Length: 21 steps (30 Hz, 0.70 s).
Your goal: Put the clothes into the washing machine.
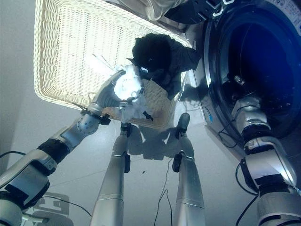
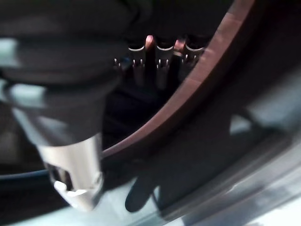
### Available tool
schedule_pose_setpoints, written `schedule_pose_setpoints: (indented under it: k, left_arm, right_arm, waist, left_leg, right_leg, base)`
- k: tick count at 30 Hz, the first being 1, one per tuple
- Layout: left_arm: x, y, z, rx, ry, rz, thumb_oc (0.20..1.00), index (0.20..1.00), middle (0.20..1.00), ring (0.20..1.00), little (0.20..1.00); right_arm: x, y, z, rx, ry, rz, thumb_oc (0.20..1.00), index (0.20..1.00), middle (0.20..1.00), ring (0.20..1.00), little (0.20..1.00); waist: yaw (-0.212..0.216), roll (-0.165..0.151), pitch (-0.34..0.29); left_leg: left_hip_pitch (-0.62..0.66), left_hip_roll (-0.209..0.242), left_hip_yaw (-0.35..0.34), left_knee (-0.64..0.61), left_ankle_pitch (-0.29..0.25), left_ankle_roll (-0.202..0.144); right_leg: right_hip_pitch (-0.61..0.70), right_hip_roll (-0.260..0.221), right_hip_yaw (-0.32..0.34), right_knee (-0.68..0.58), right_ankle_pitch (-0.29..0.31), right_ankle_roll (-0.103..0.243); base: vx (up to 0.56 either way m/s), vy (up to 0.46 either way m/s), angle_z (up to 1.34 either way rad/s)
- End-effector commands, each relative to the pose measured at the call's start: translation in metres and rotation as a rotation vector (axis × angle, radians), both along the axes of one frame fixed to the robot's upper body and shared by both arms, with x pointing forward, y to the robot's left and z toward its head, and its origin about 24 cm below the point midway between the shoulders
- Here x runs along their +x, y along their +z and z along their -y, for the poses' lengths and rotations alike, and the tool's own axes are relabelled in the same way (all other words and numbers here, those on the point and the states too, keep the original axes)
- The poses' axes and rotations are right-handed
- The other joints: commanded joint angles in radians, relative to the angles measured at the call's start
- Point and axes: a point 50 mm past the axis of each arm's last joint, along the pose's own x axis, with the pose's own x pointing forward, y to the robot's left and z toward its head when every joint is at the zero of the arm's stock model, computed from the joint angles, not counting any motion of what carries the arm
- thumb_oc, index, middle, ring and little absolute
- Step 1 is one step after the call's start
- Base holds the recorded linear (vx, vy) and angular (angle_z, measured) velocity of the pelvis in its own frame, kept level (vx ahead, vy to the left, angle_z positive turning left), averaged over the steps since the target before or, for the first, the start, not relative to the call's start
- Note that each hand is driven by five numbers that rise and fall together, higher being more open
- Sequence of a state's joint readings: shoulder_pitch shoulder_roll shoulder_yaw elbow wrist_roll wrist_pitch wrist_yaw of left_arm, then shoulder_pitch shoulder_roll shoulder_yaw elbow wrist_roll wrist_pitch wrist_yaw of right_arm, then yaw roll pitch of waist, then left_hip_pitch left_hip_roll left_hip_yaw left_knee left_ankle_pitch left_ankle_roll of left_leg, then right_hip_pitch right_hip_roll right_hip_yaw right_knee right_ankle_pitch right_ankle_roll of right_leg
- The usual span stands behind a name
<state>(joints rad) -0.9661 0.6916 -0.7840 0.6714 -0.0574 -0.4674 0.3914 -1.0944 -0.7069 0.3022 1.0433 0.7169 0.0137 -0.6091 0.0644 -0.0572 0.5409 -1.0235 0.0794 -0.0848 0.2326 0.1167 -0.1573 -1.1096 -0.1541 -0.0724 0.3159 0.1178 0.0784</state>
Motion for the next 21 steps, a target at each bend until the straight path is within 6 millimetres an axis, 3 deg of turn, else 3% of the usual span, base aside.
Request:
schedule_pose_setpoints:
  k: [1, 4, 13, 14, 15, 16, 21]
  left_arm:
    - [0.01, -0.009, 0.006, 0.127, 0.001, -0.146, 1.0, 1.0, 1.0, 1.0, 1.0]
    - [0.017, -0.019, 0.002, 0.292, 0.052, -0.255, 1.0, 1.0, 1.0, 1.0, 1.0]
    - [0.023, -0.02, -0.01, 0.403, 0.142, -0.312, 1.0, 1.0, 1.0, 1.0, 1.0]
    - [0.023, -0.021, -0.011, 0.402, 0.15, -0.315, 0.561, 0.561, 0.561, 0.561, 0.561]
    - [0.023, -0.021, -0.012, 0.402, 0.154, -0.313, 0.451, 0.451, 0.451, 0.451, 0.451]
    - [0.023, -0.022, -0.013, 0.401, 0.16, -0.304, 0.2, 0.2, 0.2, 0.2, 0.2]
    - [0.023, -0.021, -0.013, 0.394, 0.167, -0.286, 0.2, 0.2, 0.2, 0.2, 0.2]
  right_arm:
    - [-0.01, 0.04, 0.021, -0.107, -0.075, 0.087, 1.0, 1.0, 1.0, 1.0, 1.0]
    - [-0.006, 0.048, 0.009, -0.136, -0.031, 0.118, 1.0, 1.0, 1.0, 1.0, 1.0]
    - [-0.003, 0.055, -0.004, -0.16, 0.016, 0.158, 1.0, 1.0, 1.0, 1.0, 1.0]
    - [-0.003, 0.056, -0.005, -0.163, 0.019, 0.164, 1.0, 1.0, 1.0, 1.0, 1.0]
    - [-0.003, 0.056, -0.006, -0.164, 0.021, 0.166, 1.0, 1.0, 1.0, 1.0, 1.0]
    - [-0.003, 0.056, -0.009, -0.171, 0.026, 0.175, 1.0, 1.0, 1.0, 1.0, 1.0]
    - [-0.003, 0.059, -0.015, -0.197, 0.031, 0.202, 1.0, 1.0, 1.0, 1.0, 1.0]
  waist:
    - [-0.039, 0.073, -0.021]
    - [-0.054, 0.071, -0.021]
    - [-0.061, 0.072, -0.021]
    - [-0.062, 0.071, -0.021]
    - [-0.063, 0.071, -0.021]
    - [-0.064, 0.071, -0.021]
    - [-0.065, 0.072, -0.021]
  left_leg:
    - [-0.001, -0.1, 0.01, 0.024, -0.046, 0.091]
    - [-0.001, -0.095, 0.021, 0.022, -0.045, 0.088]
    - [-0.001, -0.09, 0.028, 0.013, -0.042, 0.082]
    - [-0.002, -0.09, 0.028, 0.013, -0.042, 0.081]
    - [-0.002, -0.09, 0.028, 0.013, -0.042, 0.081]
    - [-0.005, -0.09, 0.028, 0.013, -0.041, 0.08]
    - [-0.007, -0.089, 0.031, 0.009, -0.039, 0.077]
  right_leg:
    - [0.028, 0.064, -0.072, -0.013, 0.038, 0.076]
    - [0.025, 0.071, -0.06, -0.021, 0.042, 0.077]
    - [0.022, 0.071, -0.055, -0.026, 0.042, 0.079]
    - [0.022, 0.072, -0.055, -0.026, 0.042, 0.079]
    - [0.021, 0.072, -0.055, -0.027, 0.041, 0.079]
    - [0.019, 0.071, -0.054, -0.027, 0.041, 0.079]
    - [0.016, 0.07, -0.054, -0.027, 0.039, 0.078]
  base:
    - [0.0, 0.0, 0.0]
    - [0.0, 0.027, -0.01]
    - [0.0, 0.006, -0.01]
    - [0.0, 0.0, 0.0]
    - [0.0, 0.0, 0.0]
    - [0.0, 0.0, 0.0]
    - [0.0, 0.0, 0.0]
